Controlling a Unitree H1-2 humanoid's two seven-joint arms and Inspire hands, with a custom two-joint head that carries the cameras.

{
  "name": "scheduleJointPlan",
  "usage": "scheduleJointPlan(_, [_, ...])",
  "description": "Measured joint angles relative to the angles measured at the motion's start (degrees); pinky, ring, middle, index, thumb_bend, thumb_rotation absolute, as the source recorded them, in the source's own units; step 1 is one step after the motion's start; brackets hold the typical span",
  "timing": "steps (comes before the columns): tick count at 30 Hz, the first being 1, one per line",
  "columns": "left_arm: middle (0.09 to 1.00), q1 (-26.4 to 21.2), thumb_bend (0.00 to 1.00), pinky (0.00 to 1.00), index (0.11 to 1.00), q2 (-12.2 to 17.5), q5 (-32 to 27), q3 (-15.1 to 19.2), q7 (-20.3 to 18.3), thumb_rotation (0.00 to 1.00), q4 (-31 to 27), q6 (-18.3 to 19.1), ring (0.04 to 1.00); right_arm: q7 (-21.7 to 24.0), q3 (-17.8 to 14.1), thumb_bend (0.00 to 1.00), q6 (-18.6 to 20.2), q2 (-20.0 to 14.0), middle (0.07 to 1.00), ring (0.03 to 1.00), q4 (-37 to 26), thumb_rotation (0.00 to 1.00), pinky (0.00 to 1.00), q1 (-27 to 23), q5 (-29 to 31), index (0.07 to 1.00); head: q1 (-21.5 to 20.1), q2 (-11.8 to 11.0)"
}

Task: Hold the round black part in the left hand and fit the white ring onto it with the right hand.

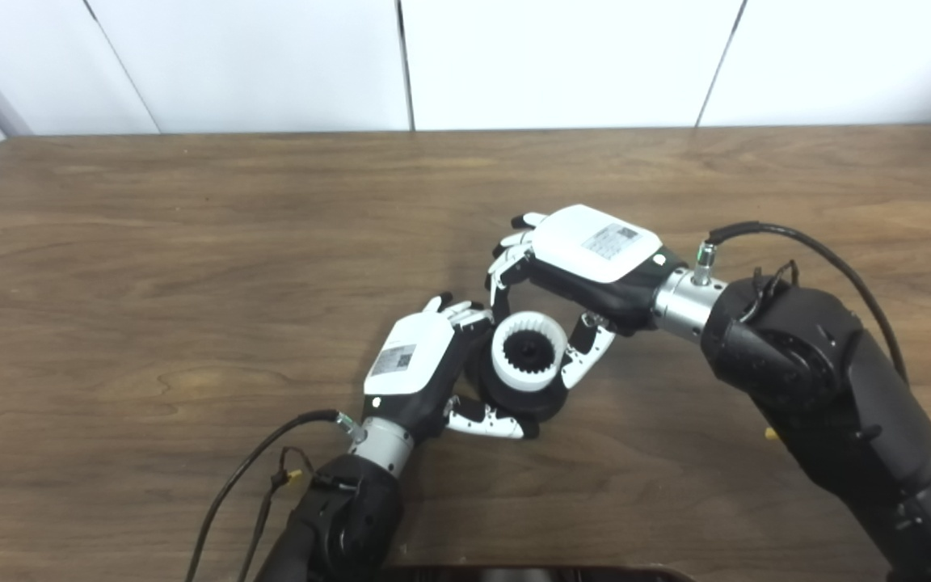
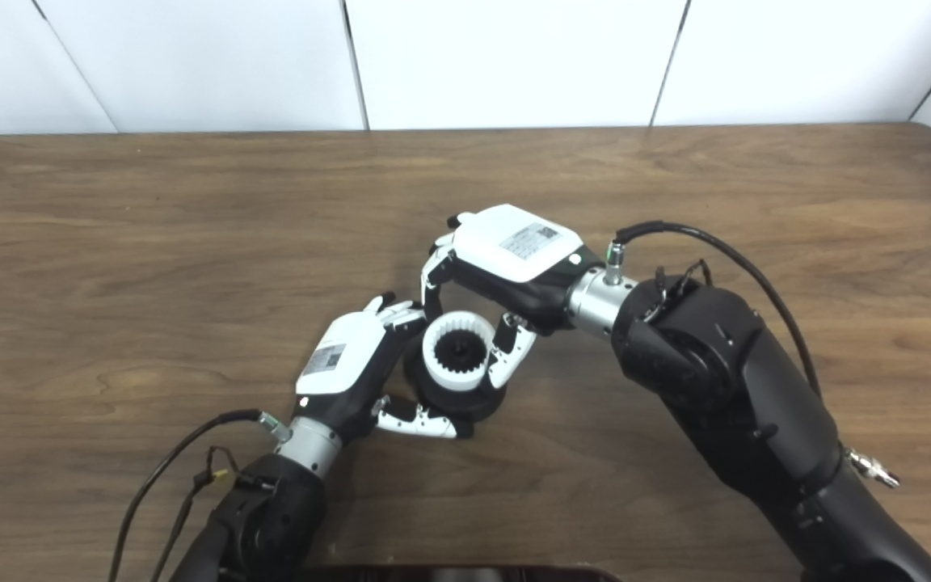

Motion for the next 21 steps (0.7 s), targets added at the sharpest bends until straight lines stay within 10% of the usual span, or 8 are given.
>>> scheduleJointPlan(21, [0.768, -0.04, 0.52, 0.99, 0.483, -0.19, 0.07, -0.29, -0.49, 0.06, -0.03, 0.24, 0.868, 0.36, -0.47, 0.53, -1.24, 0.42, 0.763, 0.876, 1.53, 0.14, 1.00, 0.89, -0.19, 0.484, -0.17, 0.09])
